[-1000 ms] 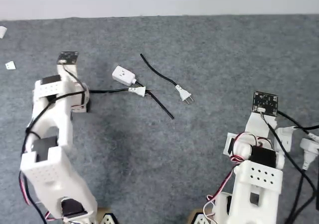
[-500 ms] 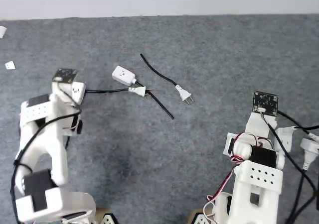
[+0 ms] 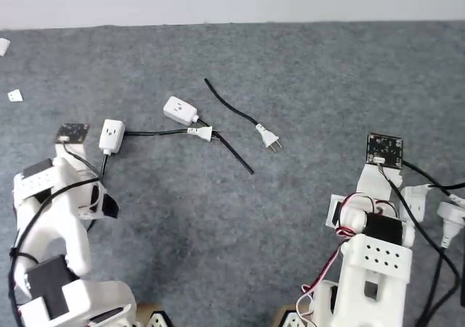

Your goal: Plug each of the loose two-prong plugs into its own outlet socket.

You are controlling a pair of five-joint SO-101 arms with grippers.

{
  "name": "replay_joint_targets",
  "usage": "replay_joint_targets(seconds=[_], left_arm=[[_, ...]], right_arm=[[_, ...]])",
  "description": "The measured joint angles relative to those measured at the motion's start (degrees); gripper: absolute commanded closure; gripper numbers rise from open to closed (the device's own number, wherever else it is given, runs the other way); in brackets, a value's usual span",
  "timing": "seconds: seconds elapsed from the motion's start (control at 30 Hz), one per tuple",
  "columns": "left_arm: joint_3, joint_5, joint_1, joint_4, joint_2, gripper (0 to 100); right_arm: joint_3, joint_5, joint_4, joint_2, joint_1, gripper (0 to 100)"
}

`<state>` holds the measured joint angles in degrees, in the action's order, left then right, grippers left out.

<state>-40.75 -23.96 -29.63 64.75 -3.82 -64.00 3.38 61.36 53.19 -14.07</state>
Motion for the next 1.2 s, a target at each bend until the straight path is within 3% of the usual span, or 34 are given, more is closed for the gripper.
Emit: replay_joint_targets(seconds=[0.13, 0.3, 0.67, 1.0, 1.2], left_arm=[[-0.44, -0.44, -0.09, 0.0, 0.0, 82], [-1.41, -0.7, 0.18, 0.0, 0.0, 99], [-3.6, -0.88, 0.35, 0.26, -0.18, 99], [2.29, -0.88, 0.35, 8.97, -0.97, 99], [5.36, -0.88, 1.85, 14.42, -11.25, 99]], right_arm=[[0.0, 0.09, 0.0, 0.0, 0.0, 79.0], [0.0, 0.09, 0.0, 0.0, 0.0, 79.0], [0.0, 0.09, 0.0, 0.0, 0.0, 79.0], [0.0, 0.09, 0.0, 0.0, 0.0, 79.0], [0.0, 0.09, 0.0, 0.0, 0.0, 79.0]])
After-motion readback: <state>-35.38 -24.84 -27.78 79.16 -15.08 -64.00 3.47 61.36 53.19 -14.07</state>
